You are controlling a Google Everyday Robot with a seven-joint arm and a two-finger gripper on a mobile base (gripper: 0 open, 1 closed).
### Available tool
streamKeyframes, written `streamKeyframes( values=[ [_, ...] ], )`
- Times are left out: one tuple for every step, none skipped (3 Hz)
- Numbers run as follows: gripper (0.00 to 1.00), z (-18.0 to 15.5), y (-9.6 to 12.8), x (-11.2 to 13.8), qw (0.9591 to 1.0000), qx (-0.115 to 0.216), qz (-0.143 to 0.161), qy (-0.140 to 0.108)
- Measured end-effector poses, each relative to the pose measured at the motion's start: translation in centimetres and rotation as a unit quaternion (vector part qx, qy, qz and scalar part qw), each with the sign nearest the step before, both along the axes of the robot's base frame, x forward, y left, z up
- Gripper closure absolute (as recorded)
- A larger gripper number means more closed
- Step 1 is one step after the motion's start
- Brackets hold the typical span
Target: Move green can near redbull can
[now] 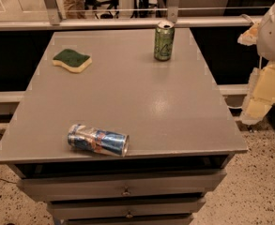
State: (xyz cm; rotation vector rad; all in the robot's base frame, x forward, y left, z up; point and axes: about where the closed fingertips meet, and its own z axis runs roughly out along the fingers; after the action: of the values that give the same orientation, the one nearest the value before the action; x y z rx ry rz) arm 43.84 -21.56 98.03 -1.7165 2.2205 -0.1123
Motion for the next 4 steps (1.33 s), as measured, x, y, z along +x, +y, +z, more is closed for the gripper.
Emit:
streamKeyframes(
  values=[
    [0.00, 0.0, 0.0, 0.0, 1.0000, 0.000, 0.000, 0.000],
    [0.00, -0.2, 0.0, 0.9, 0.9997, 0.011, 0.010, -0.018],
    [0.00, -0.6, -0.2, 4.0, 0.9972, 0.044, 0.020, -0.058],
    [0.00, -2.2, -1.6, 10.1, 0.9903, 0.107, 0.000, -0.089]
  ],
)
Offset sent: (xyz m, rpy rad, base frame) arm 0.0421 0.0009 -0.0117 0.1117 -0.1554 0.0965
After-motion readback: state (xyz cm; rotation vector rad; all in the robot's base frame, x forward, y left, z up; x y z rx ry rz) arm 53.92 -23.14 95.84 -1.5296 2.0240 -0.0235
